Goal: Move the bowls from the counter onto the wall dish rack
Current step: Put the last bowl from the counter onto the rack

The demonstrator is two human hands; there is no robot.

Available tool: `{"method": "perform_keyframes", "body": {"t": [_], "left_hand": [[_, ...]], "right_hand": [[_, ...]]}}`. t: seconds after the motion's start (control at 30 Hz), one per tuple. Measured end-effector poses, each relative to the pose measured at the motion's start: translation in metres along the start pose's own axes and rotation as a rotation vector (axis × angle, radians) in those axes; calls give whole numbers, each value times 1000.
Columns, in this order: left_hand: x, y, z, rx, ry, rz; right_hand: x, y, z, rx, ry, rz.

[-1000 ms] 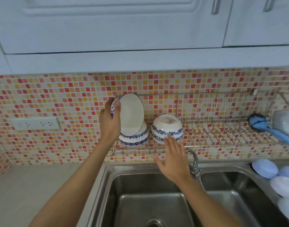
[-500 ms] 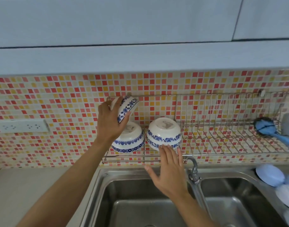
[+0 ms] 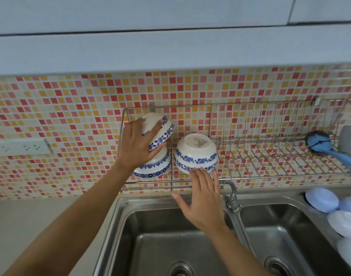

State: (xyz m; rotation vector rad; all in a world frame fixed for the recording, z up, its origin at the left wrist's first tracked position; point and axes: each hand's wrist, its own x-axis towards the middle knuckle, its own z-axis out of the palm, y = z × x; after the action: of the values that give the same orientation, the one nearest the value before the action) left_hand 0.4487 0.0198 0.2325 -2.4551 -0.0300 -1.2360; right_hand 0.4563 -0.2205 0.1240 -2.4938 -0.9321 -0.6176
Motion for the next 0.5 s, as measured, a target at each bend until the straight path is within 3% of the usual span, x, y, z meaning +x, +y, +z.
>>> {"method": "perform_keyframes", "body": {"t": [0.5], "left_hand": [[-3,18,10,41,0,123]], "right_hand": [[0,-1,-1,4,8,-3]]}}
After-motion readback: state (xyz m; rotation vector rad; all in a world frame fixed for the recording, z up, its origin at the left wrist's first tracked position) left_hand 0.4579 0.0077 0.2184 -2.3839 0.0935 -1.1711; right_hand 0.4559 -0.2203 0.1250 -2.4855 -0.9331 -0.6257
